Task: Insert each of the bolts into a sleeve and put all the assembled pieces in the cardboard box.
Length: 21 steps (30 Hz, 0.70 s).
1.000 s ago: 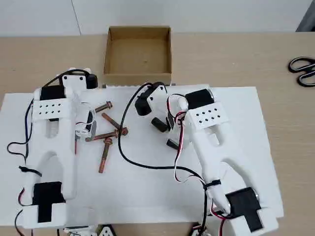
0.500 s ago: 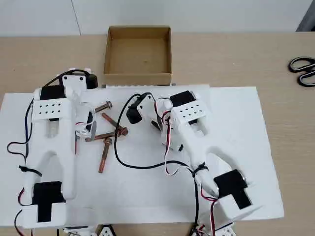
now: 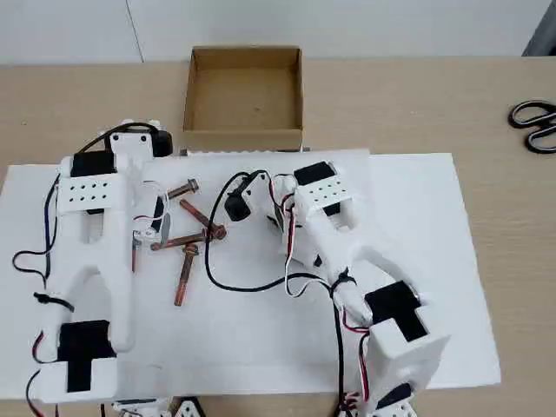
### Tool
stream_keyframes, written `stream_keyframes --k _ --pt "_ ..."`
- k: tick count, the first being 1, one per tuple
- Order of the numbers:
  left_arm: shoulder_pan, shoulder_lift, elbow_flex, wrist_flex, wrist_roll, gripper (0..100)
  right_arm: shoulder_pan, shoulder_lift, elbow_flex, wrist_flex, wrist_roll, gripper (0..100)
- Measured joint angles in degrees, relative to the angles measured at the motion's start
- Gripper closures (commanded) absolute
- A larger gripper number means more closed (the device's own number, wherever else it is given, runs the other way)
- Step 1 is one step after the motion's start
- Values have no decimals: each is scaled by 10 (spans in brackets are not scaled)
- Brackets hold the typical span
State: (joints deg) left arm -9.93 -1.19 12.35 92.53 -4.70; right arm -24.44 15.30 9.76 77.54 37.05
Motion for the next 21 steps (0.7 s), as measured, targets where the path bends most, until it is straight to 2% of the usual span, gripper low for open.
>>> stream_keyframes --k 10,16,21 --pt "0 0 0 0 0 893 6 -9 -13 1 -17 987" --pt "12 0 -16 21 0 951 3 -79 -80 86 -58 987" --pt "57 0 -64 59 -2 949 50 -134 -105 161 -101 988"
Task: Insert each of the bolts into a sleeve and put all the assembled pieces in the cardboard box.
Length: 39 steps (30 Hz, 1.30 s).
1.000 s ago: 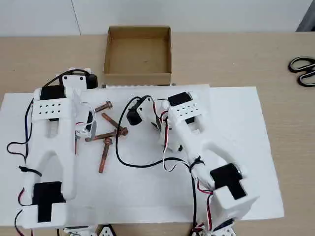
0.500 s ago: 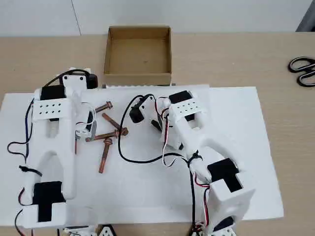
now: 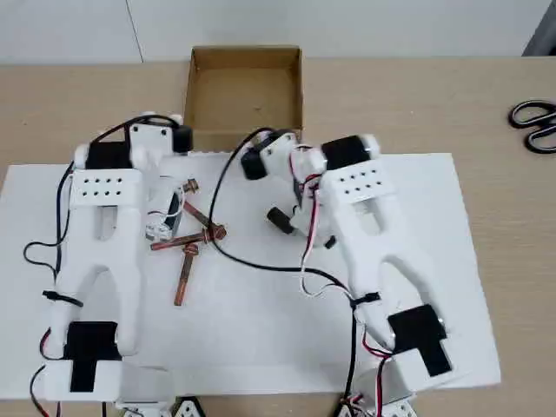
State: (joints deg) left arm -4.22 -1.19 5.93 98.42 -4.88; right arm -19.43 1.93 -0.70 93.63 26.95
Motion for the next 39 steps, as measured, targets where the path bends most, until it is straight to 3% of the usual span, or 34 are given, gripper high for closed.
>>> stream_keyframes --k 9,17,23,39 --pt "18 22 -84 4 2 949 177 -29 0 17 -28 987" --pt "-59 156 -114 4 18 949 264 -29 45 17 -38 986" --pt "-94 207 -164 4 -4 894 292 -32 58 17 -38 986" --pt "-131 211 -190 -4 -19 891 295 -33 58 17 -38 986"
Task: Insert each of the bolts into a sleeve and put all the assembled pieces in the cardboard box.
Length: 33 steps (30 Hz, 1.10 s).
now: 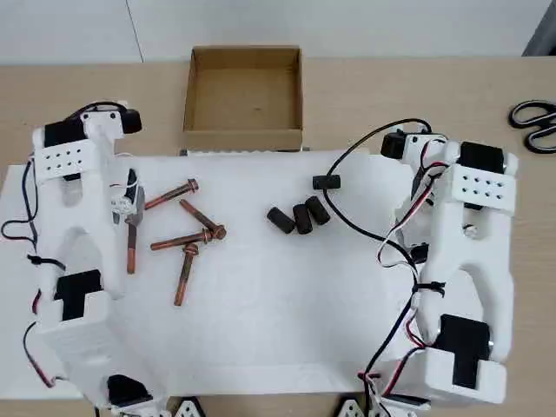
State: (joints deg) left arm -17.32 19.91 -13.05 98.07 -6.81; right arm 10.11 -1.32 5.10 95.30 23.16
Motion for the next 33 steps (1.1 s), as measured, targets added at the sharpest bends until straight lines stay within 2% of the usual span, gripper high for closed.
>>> stream_keyframes --k 16,25,31,33 --pt "-10 67 24 -64 2 891 0 0 0 0 0 986" --pt "-8 58 110 -133 2 897 0 0 0 0 0 986" --pt "-5 55 130 -149 2 994 0 0 0 0 0 986" --pt "1 55 130 -149 2 994 -4 0 0 0 0 986"
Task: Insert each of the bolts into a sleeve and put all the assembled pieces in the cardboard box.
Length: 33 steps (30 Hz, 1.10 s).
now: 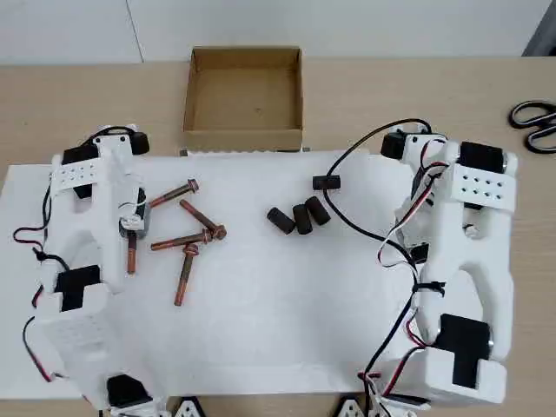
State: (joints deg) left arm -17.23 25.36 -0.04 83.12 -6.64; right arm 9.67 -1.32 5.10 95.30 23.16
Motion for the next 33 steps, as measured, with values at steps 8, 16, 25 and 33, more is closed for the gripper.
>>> stream_keyframes --k 8,16,25,33 --pt "18 -2 -43 41 0 994 -84 -88 1 -1 0 990" --pt "89 -181 -48 101 1 994 -124 -207 1 2 0 989" --pt "155 -408 -25 147 -11 994 -127 -360 127 3 -4 995" --pt "202 -658 179 11 118 994 -213 -579 279 -55 -51 995"
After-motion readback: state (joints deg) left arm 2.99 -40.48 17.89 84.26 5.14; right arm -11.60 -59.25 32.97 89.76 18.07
